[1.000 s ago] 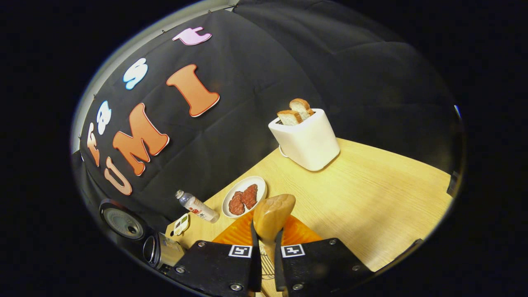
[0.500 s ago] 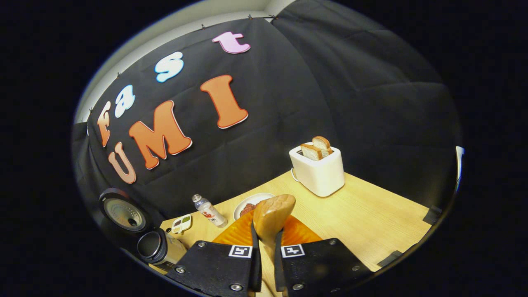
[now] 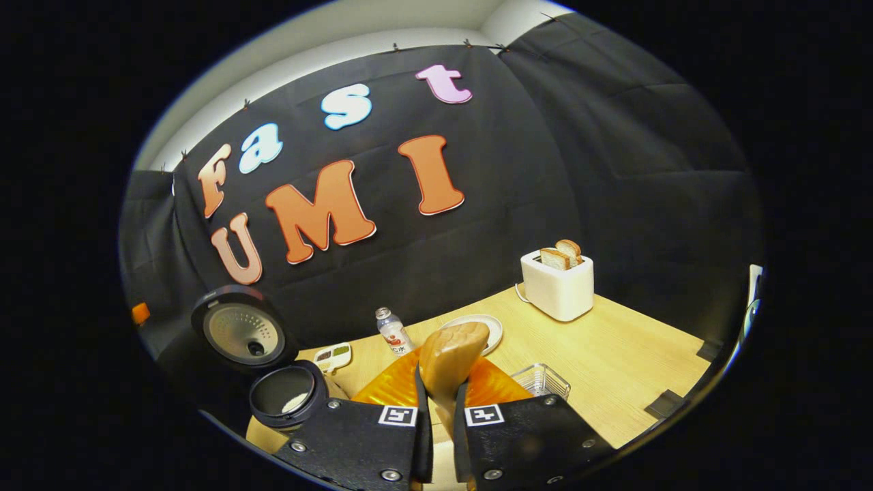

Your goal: Close the left gripper, press the button to open the rice cooker; take a wooden spoon from the chopstick holder with the right hand, scoop a spoonful of rice and pour it into the rice cooker, then put the wooden spoon back into the chopstick holder.

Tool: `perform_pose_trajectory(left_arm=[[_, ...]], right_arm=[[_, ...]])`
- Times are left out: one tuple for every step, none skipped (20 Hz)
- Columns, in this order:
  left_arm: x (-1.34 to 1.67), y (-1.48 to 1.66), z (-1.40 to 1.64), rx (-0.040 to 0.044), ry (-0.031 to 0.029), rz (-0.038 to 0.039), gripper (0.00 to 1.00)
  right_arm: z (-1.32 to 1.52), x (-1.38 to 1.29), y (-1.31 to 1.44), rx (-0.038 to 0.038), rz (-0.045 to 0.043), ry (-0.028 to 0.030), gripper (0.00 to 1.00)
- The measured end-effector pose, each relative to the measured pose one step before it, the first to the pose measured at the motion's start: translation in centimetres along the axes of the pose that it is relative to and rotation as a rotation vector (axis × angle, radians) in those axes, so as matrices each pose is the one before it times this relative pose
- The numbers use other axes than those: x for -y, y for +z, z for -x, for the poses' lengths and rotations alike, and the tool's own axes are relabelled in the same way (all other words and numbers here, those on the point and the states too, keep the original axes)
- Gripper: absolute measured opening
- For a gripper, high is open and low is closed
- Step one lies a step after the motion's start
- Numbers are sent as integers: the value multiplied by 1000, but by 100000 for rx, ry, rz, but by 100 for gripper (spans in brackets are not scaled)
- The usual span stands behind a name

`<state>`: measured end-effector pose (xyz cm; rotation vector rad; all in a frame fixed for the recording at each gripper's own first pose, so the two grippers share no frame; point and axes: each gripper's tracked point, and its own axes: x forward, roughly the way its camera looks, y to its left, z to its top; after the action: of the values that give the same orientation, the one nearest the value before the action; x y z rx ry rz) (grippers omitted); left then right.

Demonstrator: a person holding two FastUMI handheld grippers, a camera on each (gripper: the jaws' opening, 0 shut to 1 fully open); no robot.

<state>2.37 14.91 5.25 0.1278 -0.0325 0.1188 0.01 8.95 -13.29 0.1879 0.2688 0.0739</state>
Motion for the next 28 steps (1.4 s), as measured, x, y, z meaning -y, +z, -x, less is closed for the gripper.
perform_pose_trajectory(left_arm=[[-437, -179, -48, -167, 97, -148, 95], [-242, -157, -100, -353, -340, -155, 95], [-152, -140, -89, -409, -539, -214, 95], [-271, -150, -36, -194, -5, -453, 95], [-355, -154, -73, -218, 486, -801, 95], [-146, -133, -57, 44, 291, -842, 100], [-155, 84, 65, 507, 253, -877, 98], [-116, 132, -5, 726, 390, -841, 95], [-112, 106, -76, 839, 791, -75, 95], [131, 136, -38, 513, 461, -100, 98], [59, -37, -5, 207, 371, -281, 100], [220, 24, -139, 13, 101, -300, 94], [350, -35, -92, -128, -364, 74, 97], [466, -187, -9, -139, -838, 556, 100], [497, -127, -53, -286, -1103, 462, 99], [190, -307, -22, -520, -527, -84, 97], [20, -383, -81, -766, 408, -935, 96], [-293, -253, -125, -471, 765, -1338, 94], [2, -153, -149, -265, 98, -762, 94], [239, -175, 9, -508, -356, -251, 94], [145, -87, -43, -399, -438, 271, 94], [9, -152, 113, -284, -325, 281, 98], [-98, -118, 28, -194, 90, -53, 100], [-153, -227, -18, -294, 77, -467, 98], [-197, -159, -2, -365, 258, -659, 94], [-159, -220, -12, -299, 351, -556, 94], [-209, -177, -24, -215, 470, -362, 94], [-202, -169, -49, -296, 368, -255, 94]], right_arm=[[198, -403, -721, -200, 2398, -630, 11], [17, -253, -741, 231, 2041, -819, 11], [-185, -161, -782, -462, 1778, -846, 11], [-412, -20, -759, -265, 1140, -892, 11], [-355, 10, -1082, -1296, 1191, -905, 11], [-315, 3, -853, -1107, 1404, -563, 11], [-280, -132, -729, -381, 1380, 174, 11], [-341, -91, -645, 119, 1450, 89, 11], [-398, 2, -589, -147, 1377, -193, 11], [-387, 140, -699, -538, 1265, -577, 11], [-308, -5, -671, -453, 640, 26, 11], [-295, -10, -552, -448, 482, -363, 12], [-162, -59, -675, -639, 399, -344, 12], [-327, -24, -810, -932, 569, -497, 11], [-176, 49, -780, -1237, 595, -181, 11], [-39, -108, -554, -372, -3, 145, 11], [64, -71, 79, 1036, -718, -135, 12], [-152, -67, -39, 283, -471, -624, 11], [-270, 30, -53, 354, -777, -417, 11], [-208, -135, -289, -397, -1531, -211, 11], [-105, -322, -372, -1014, -2502, 102, 11], [-83, -322, -423, -970, -3295, 293, 12], [46, -394, -331, -907, -3798, 622, 12], [33, -614, -246, -745, -4448, 1194, 11], [95, -597, -134, -443, -4545, 1042, 11], [156, -665, -537, -1547, -4616, 1602, 11], [112, -572, -317, -959, -4586, 1247, 11], [61, -621, -636, -1380, -4231, 1336, 11]])
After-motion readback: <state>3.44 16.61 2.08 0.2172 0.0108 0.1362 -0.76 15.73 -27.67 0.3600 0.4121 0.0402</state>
